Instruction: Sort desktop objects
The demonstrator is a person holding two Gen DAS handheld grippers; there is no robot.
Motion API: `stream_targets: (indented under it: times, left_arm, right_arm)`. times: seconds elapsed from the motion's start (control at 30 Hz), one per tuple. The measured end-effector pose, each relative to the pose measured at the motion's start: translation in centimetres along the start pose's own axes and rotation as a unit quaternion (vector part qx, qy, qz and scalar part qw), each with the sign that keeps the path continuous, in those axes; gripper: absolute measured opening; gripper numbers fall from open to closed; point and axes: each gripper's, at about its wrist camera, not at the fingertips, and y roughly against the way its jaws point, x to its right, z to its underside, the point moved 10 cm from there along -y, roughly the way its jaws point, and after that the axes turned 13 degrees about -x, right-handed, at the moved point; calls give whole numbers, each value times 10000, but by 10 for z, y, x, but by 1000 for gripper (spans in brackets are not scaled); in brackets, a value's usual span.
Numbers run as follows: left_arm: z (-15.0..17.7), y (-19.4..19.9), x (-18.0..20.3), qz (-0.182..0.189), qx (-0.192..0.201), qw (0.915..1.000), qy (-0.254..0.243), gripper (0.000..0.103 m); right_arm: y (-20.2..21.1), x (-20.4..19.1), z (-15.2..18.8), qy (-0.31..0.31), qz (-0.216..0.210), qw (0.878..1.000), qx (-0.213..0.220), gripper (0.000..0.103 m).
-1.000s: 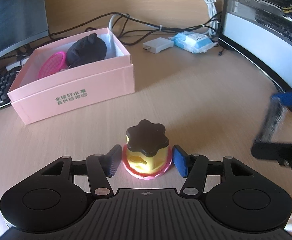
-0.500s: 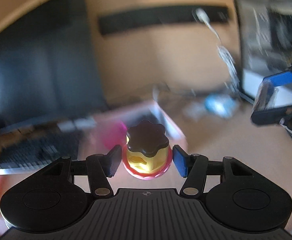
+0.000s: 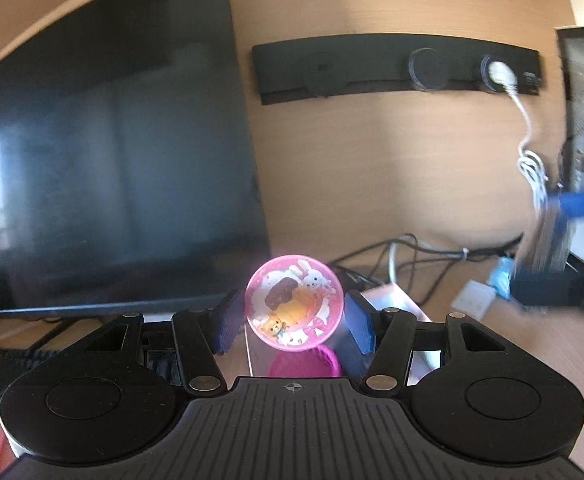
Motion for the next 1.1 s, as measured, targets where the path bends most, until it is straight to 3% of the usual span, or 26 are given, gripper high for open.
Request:
stream_targets:
  times: [0.07, 0.13, 0.17, 0.23, 0.27, 0.47, 0.53, 0.63, 0.73, 0.83, 0.9, 1.1]
  left_arm:
    - [-4, -18, -10, 194, -69, 9997, 128, 62]
    - [-4, -31, -19, 304, -189, 9990, 283, 74]
    - [-3, -34, -21, 334, -223, 9987, 328, 77]
    - [3, -33, -20, 483, -243, 9980, 321, 94]
    - [9, -32, -16, 566, -267, 9977, 244, 96]
    - [54, -34, 14, 686, -719, 9949, -191, 98]
    - [74, -29, 13, 612, -910, 9940, -51, 100]
    - [94, -22, 8, 629, -1126, 9912, 292, 101]
    - [106, -13, 3, 639, -1217, 9890, 552, 102]
    - [119, -7, 4, 752, -1363, 9854, 689, 102]
    - [127, -5, 8, 753, -1471, 9840, 665, 102]
    - [148, 8, 20, 880, -1738, 9794, 530, 103]
  right_arm:
    - [-28, 2, 5, -8, 204, 9998, -69, 90]
    - [-51, 2, 14, -40, 223, 9996, -159, 102]
    - [-61, 2, 20, -85, 205, 9993, -305, 102]
    - [-69, 1, 32, -171, 136, 9986, -485, 102]
    - [-71, 0, 38, -168, 117, 9983, -537, 102]
    - [-74, 17, 77, -246, 334, 9942, -990, 103]
    - [-72, 34, 85, -245, 581, 9920, -1091, 103]
    - [-80, 80, 95, -379, 1275, 9820, -1340, 101]
    - [-107, 128, 97, -726, 1455, 9746, -1540, 88]
    - [-148, 164, 98, -1239, 1476, 9649, -1784, 89]
    - [-178, 178, 99, -1495, 1389, 9597, -1933, 96]
    - [-228, 195, 105, -1200, 1594, 9544, -2222, 101]
